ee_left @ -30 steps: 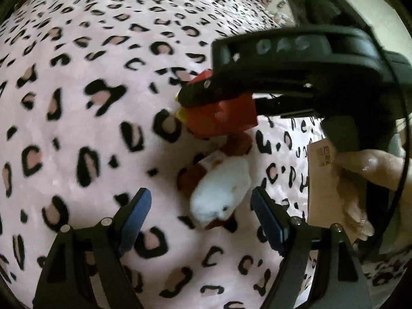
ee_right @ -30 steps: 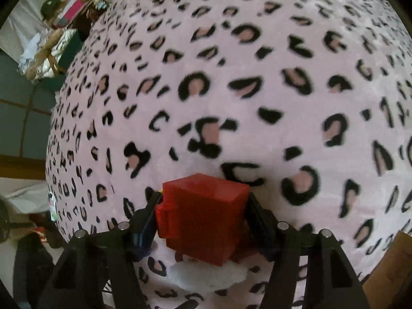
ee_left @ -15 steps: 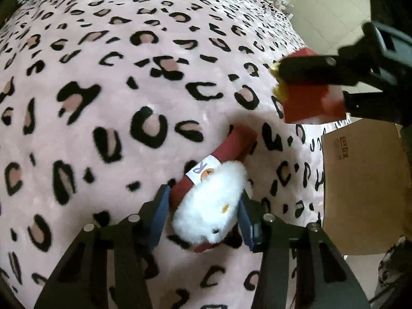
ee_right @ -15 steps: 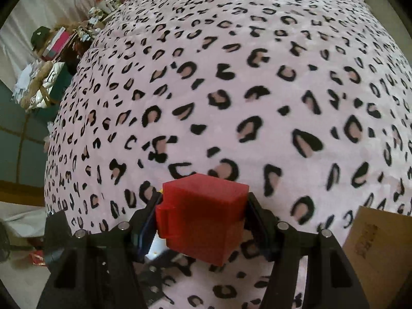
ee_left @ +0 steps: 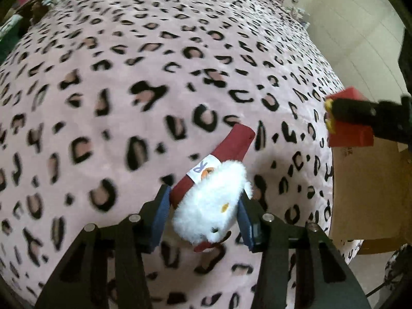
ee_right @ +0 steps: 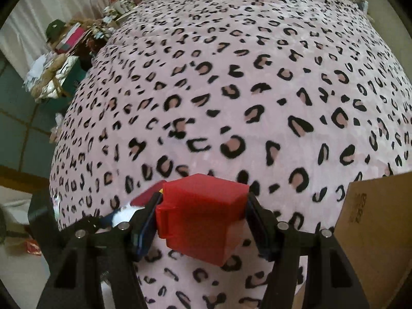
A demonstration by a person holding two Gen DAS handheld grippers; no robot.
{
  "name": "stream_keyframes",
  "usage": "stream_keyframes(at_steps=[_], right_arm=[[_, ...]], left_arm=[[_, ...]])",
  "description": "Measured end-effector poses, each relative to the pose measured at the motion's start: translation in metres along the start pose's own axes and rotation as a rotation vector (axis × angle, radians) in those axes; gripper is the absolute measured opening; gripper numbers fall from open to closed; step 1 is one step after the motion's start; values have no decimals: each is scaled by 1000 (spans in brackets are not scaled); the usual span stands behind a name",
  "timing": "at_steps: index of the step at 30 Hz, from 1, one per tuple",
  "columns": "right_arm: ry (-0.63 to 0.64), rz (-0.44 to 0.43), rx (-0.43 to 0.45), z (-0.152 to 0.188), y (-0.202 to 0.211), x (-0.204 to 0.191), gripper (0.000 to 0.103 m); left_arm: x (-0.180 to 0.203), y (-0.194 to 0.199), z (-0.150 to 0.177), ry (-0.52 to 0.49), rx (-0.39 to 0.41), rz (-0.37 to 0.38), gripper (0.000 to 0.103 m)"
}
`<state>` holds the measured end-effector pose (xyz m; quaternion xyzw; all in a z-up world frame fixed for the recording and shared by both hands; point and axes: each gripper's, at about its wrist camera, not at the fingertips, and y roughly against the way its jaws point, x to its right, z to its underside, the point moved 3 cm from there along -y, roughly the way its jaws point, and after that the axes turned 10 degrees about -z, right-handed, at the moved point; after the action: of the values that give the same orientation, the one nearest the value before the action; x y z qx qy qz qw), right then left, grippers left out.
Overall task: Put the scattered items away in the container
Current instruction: 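Lift the Hello Kitty plush with left tool while right tool lifts the red cube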
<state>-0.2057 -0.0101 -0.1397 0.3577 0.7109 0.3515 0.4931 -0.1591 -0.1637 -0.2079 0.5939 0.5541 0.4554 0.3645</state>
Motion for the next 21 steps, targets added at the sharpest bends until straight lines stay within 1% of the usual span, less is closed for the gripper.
stream_keyframes(at_steps=[6, 11, 16, 21], right_arm=[[92, 7, 8, 23, 15, -32, 65], [165, 4, 20, 44, 34, -56, 65], [225, -2, 33, 70, 58, -71, 65], [270, 3, 56, 98, 86, -75, 65]], left_arm=[[-13, 27, 18, 16, 25, -49, 49], [-24, 59, 30, 14, 59, -86, 49], [-20, 95, 40, 10, 99, -101, 49], [0, 129, 49, -29, 131, -109, 50]])
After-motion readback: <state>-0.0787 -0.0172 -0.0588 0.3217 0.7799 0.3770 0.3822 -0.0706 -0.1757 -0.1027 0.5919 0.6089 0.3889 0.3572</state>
